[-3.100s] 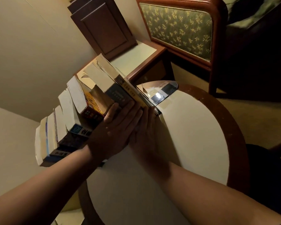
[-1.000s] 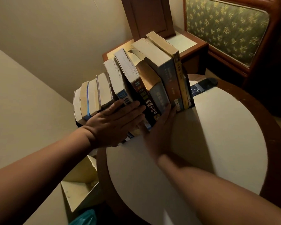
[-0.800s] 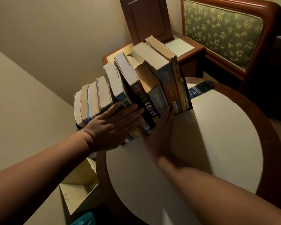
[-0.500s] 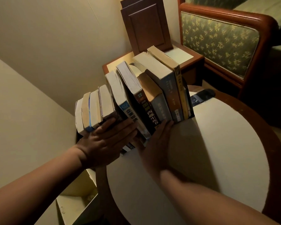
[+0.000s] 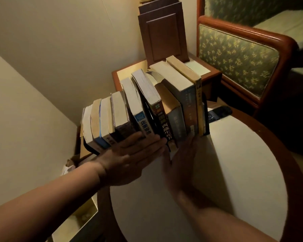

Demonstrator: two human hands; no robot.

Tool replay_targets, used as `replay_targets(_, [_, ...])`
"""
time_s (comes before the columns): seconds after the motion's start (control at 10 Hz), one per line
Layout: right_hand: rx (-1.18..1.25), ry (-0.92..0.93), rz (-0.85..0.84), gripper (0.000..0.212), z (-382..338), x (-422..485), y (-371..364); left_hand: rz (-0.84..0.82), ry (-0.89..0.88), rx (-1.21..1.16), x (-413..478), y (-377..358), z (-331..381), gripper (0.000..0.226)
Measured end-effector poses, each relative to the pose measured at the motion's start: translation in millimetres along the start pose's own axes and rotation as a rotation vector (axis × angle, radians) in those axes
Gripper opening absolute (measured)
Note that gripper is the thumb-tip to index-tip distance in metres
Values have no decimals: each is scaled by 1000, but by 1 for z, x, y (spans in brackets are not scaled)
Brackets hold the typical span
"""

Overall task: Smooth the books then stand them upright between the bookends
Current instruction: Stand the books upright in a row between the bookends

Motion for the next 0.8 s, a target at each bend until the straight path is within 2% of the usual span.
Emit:
replay_targets(0.1, [18, 35, 40, 77, 3, 17, 3, -91, 37, -2, 26, -11, 1, 85])
replay_targets(0.2, [38, 39, 25, 82, 6, 22, -5, -134, 51, 3, 39, -20, -3, 72])
replay_targets(0.5, [-47, -26, -64, 82, 25, 24, -10, -261, 32, 24, 41, -27, 3, 71])
replay_targets(0.7, [106, 59, -118, 78, 12, 29, 15, -306, 131, -91, 46, -12, 8, 71])
replay_targets(0.8, [132, 131, -233, 67, 8, 14, 46, -281, 278, -247, 39, 22, 22, 60])
Point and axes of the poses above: each hand's wrist, its own x-axis towards the middle knuckle, its own y-axis out of the back of the hand, z = x × y, the point moved 7 cm from there along x, towards the middle knuckle, and after that the axes turned 14 degrees about x, right-handed, at the moved point
